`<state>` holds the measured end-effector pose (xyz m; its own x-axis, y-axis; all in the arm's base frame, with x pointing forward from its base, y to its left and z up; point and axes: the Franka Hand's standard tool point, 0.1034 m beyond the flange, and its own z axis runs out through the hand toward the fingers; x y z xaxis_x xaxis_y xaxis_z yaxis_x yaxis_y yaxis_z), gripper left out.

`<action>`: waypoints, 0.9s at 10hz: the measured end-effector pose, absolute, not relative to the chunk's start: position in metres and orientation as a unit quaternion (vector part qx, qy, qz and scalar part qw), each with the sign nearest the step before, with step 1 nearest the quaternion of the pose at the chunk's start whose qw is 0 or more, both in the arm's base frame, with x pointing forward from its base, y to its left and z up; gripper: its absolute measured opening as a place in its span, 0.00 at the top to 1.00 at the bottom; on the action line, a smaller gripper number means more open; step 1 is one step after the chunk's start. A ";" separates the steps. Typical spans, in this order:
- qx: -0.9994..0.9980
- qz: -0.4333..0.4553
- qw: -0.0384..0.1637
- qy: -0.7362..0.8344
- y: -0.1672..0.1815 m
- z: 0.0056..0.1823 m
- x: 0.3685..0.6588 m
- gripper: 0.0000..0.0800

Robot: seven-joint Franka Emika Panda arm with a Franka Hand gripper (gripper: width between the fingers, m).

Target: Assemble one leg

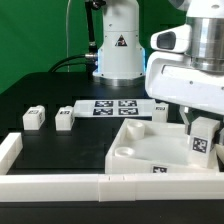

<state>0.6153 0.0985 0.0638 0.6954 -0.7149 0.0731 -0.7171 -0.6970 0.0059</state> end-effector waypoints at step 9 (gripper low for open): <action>0.872 0.035 0.034 -0.487 0.089 0.063 0.611 0.19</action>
Offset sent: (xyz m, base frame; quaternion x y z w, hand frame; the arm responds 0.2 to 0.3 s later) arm 0.0000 0.0000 0.0000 0.0000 0.0000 0.0000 1.0000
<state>0.6115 0.0886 0.0633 0.5237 -0.8466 0.0946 -0.8514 -0.5240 0.0241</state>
